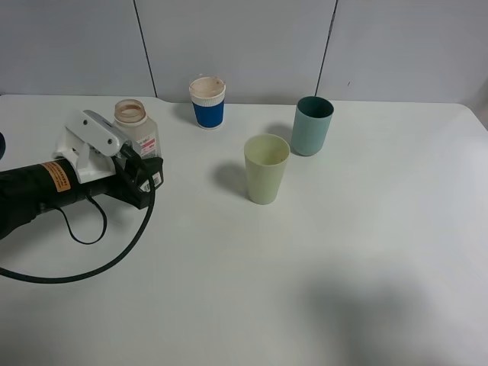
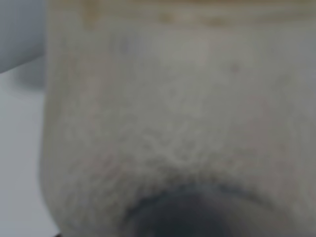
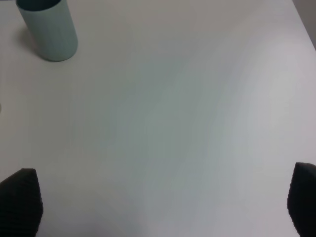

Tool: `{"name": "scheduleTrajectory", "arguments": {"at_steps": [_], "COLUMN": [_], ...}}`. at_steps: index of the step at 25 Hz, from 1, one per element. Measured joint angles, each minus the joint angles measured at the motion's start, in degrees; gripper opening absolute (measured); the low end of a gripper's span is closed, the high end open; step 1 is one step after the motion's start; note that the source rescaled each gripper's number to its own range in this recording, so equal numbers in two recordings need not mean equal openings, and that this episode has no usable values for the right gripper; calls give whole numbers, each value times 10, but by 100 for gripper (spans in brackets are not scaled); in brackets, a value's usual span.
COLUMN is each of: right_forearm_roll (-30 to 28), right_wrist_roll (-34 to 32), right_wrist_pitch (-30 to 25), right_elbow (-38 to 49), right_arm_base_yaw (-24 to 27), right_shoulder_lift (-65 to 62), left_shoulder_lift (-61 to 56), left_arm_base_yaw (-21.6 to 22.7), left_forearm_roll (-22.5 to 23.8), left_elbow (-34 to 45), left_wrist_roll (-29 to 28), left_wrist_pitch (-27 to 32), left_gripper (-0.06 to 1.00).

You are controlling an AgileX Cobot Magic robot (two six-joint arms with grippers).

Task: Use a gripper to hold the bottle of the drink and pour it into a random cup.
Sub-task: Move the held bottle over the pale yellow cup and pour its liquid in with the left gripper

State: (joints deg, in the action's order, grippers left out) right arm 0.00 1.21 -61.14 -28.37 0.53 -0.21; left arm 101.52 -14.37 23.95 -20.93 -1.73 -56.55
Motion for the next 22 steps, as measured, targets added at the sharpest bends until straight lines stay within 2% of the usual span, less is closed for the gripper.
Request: {"name": "scheduleTrajectory", "arguments": {"at_steps": [4, 16, 22], "right_forearm_roll": [0, 0, 0], "right_wrist_roll": [0, 0, 0], "right_wrist_pitch": [0, 0, 0], "right_elbow": [0, 0, 0], "right_arm_base_yaw": [0, 0, 0], "right_shoulder_lift": [0, 0, 0], "left_shoulder_lift": [-25, -28, -29], "left_arm_base_yaw": [-22, -80, -92], "left_forearm_roll": [6, 12, 45], "left_elbow": [-9, -78, -114], "left_wrist_roll": [-2, -21, -47], "left_wrist_pitch": [60, 162, 239], "left_gripper": [1, 1, 1]}}
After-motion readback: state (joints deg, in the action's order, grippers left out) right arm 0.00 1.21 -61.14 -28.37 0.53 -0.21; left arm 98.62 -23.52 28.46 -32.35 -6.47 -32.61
